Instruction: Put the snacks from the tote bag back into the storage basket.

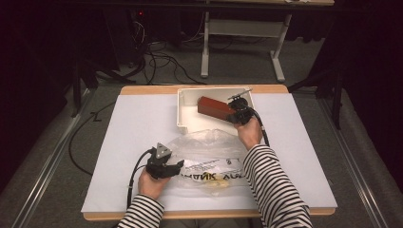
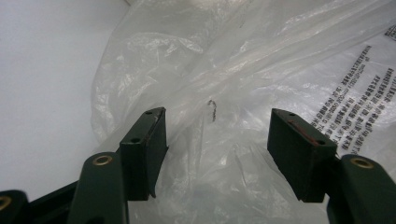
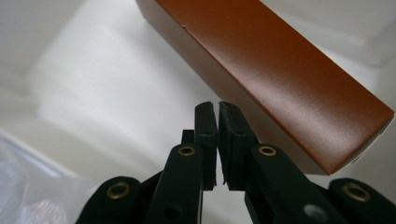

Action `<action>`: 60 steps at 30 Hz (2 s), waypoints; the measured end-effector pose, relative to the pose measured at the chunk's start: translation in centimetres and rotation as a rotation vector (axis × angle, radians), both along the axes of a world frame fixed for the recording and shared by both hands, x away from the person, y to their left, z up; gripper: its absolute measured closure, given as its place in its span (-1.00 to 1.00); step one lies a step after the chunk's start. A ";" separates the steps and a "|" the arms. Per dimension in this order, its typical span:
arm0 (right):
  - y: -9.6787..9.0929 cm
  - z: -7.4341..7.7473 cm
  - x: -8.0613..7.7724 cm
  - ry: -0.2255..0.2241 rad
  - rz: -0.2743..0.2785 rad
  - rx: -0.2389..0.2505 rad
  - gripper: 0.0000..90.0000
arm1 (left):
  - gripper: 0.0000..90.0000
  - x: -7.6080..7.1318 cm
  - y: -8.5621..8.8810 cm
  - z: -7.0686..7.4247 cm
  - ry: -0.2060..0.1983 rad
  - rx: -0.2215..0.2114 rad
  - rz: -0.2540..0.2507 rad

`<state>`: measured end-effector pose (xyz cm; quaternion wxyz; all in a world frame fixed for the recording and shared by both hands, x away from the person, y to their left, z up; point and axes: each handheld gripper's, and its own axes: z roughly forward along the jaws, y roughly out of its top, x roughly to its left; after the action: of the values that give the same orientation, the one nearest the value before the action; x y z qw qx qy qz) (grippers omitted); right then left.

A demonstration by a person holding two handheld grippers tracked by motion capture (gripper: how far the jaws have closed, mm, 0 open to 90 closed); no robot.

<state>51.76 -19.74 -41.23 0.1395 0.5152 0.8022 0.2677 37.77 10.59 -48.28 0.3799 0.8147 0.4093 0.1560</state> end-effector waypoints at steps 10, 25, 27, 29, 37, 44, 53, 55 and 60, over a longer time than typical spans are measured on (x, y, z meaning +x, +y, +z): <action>-1.4 2.3 -2.3 -0.079 0.068 0.062 0.69 | -0.19 -0.5 0.5 1.6 -0.031 -0.028 -0.006; -3.4 2.7 -5.2 -0.131 0.100 0.101 0.47 | -0.18 -0.8 1.2 3.4 -0.058 -0.061 -0.013; -3.6 2.7 -5.4 -0.147 0.096 0.105 0.47 | -0.17 -0.8 1.3 3.5 -0.061 -0.066 -0.010; -3.9 2.6 -5.6 -0.153 0.098 0.115 0.47 | -0.17 -0.7 1.3 3.5 -0.056 -0.069 -0.008; -4.4 2.6 -6.4 -0.155 0.099 0.128 0.40 | -0.14 -0.8 1.6 3.7 -0.055 -0.080 -0.006; -4.6 3.2 -7.3 -0.197 0.101 0.118 0.39 | -0.12 -1.0 2.1 4.0 -0.065 -0.089 0.000; -5.3 3.4 -8.4 -0.210 0.104 0.127 0.35 | -0.12 -1.0 2.2 4.5 -0.079 -0.094 -0.008; -5.7 3.6 -8.8 -0.209 0.107 0.134 0.34 | -0.12 -1.0 2.2 4.7 -0.083 -0.095 -0.009; -6.5 3.8 -9.7 -0.223 0.112 0.151 0.32 | -0.12 -1.1 2.3 5.1 -0.086 -0.096 -0.009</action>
<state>42.05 -26.27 -37.43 0.1735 0.4455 0.7867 0.3904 36.64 12.90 -43.20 0.4364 0.7899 0.3961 0.1694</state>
